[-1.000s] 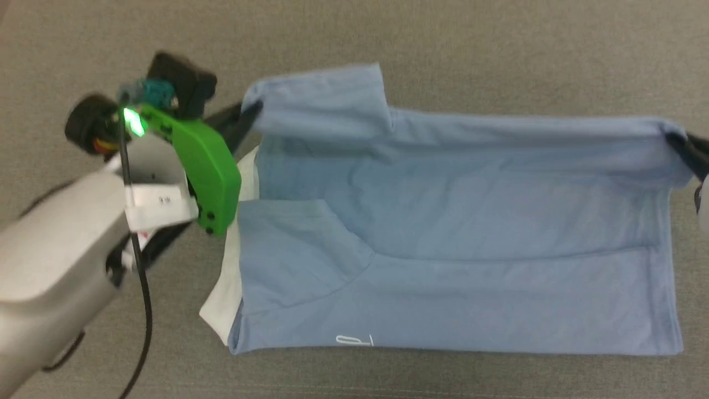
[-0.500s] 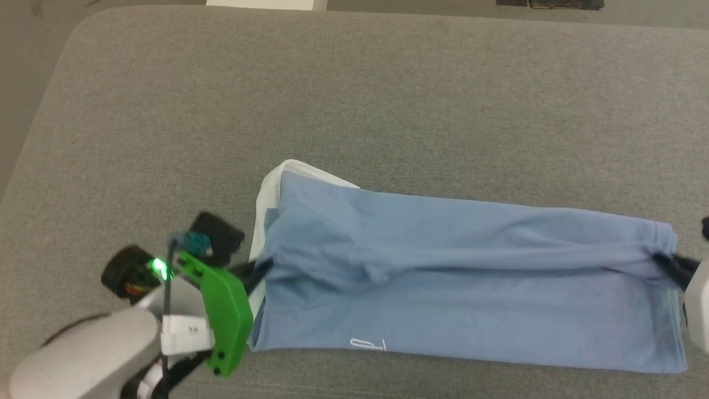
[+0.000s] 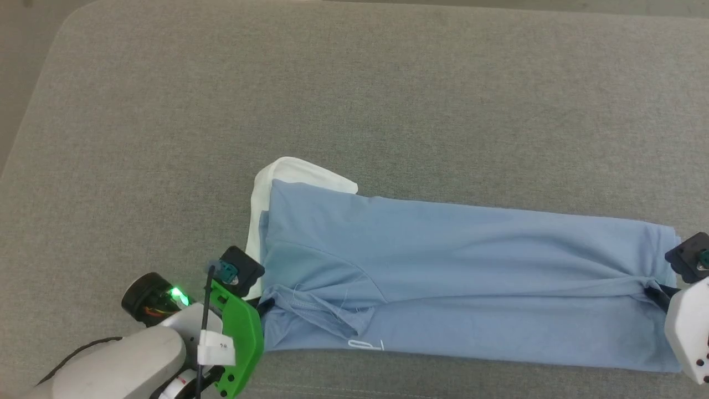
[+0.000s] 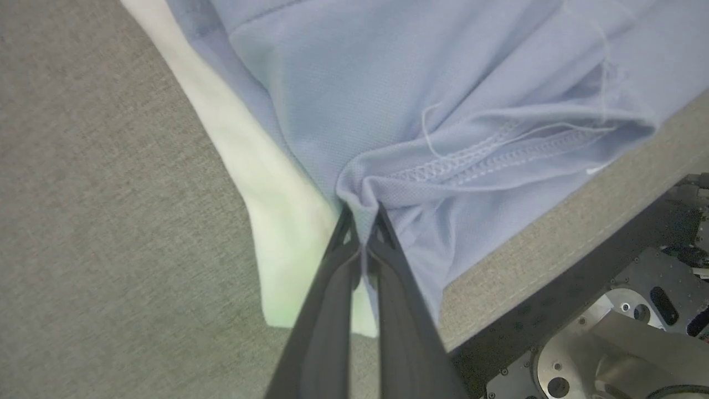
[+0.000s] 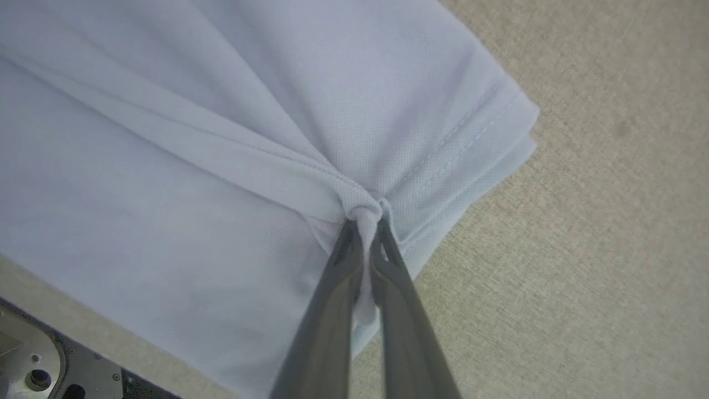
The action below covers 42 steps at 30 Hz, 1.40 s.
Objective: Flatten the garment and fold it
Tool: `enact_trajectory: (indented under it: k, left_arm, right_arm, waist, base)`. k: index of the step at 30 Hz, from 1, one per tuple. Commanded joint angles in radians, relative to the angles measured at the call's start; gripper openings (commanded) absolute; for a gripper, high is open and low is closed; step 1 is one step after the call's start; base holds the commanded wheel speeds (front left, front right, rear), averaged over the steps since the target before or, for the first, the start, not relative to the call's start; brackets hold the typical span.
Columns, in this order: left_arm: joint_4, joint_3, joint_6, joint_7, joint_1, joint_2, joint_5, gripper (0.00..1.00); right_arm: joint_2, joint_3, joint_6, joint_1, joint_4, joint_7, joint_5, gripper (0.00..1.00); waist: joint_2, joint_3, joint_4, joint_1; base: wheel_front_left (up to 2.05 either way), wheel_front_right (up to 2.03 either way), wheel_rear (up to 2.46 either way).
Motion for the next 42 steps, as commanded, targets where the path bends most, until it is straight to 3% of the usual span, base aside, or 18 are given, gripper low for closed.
enact_trajectory:
  k: [1, 2, 3, 5, 6, 11, 17, 27, 31, 35, 42]
  left_arm:
    - [0.019, -0.002, -0.008, -0.005, 0.014, -0.009, 0.006, 0.0]
    - [0.03, -0.002, -0.011, -0.008, 0.015, -0.013, 0.006, 0.0]
    - [0.042, -0.003, -0.013, -0.011, 0.018, -0.019, 0.005, 0.0]
    - [0.059, 0.0, -0.011, -0.025, 0.022, -0.027, 0.004, 0.48]
    - [0.067, 0.004, -0.008, -0.034, 0.024, -0.033, 0.001, 1.0]
    - [0.081, 0.044, 0.01, -0.109, 0.031, -0.05, -0.012, 1.0]
    - [0.071, 0.133, 0.082, -0.229, 0.044, -0.063, -0.041, 1.0]
    - [0.07, 0.323, 0.319, -0.524, 0.165, -0.086, -0.053, 1.0]
    - [0.052, 0.392, 0.383, -0.552, 0.213, -0.099, 0.02, 1.0]
    - [-0.005, 0.48, 0.437, -0.554, 0.284, -0.122, 0.175, 1.0]
    - [-0.058, 0.555, 0.438, -0.554, 0.42, -0.15, 0.373, 1.0]
  right_arm:
    - [0.006, 0.013, -0.001, 0.025, 0.008, 0.016, -0.008, 0.39]
    - [0.01, 0.013, -0.001, 0.025, 0.011, 0.023, -0.006, 1.0]
    - [0.016, 0.014, -0.001, 0.024, 0.012, 0.031, -0.001, 1.0]
    - [0.024, 0.009, -0.001, 0.019, 0.004, 0.036, 0.014, 1.0]
    - [0.026, 0.003, -0.001, 0.015, -0.002, 0.036, 0.023, 1.0]
    - [0.032, -0.039, -0.001, 0.002, -0.04, 0.043, 0.081, 1.0]
    - [0.076, -0.152, -0.001, 0.017, -0.095, 0.069, 0.153, 1.0]
    - [0.266, -0.415, -0.001, 0.113, -0.105, 0.083, 0.084, 1.0]
    - [0.383, -0.541, -0.001, 0.15, -0.066, 0.086, 0.021, 1.0]
    - [0.516, -0.675, -0.001, 0.172, -0.017, 0.113, -0.075, 1.0]
    - [0.681, -0.829, -0.001, 0.178, 0.016, 0.14, -0.187, 1.0]
  waist:
    - [0.0, -0.004, -0.002, 0.0001]
    - [0.0, -0.009, -0.004, 0.0001]
    - [0.0, -0.017, -0.005, 0.0001]
    - [0.0, -0.031, -0.008, 0.0001]
    - [0.0, -0.041, -0.01, 0.0001]
    - [0.0, -0.093, -0.016, 0.0001]
    - [0.0, -0.139, -0.013, 0.0001]
    - [0.0, -0.157, 0.003, 0.0001]
    - [0.0, -0.158, 0.013, 0.0001]
    - [0.0, -0.155, 0.02, 0.0001]
    - [0.0, -0.135, 0.032, 0.0001]
  base:
    - [0.0, 0.0, 0.0]
    - [0.0, 0.0, 0.0]
    - [0.0, 0.0, 0.0]
    - [0.0, 0.0, 0.0]
    - [0.0, 0.0, 0.0]
    - [0.0, 0.0, 0.0]
    - [0.0, 0.0, 0.0]
    - [0.0, 0.0, 0.0]
    - [0.0, 0.0, 0.0]
    - [0.0, 0.0, 0.0]
    - [0.0, 0.0, 0.0]
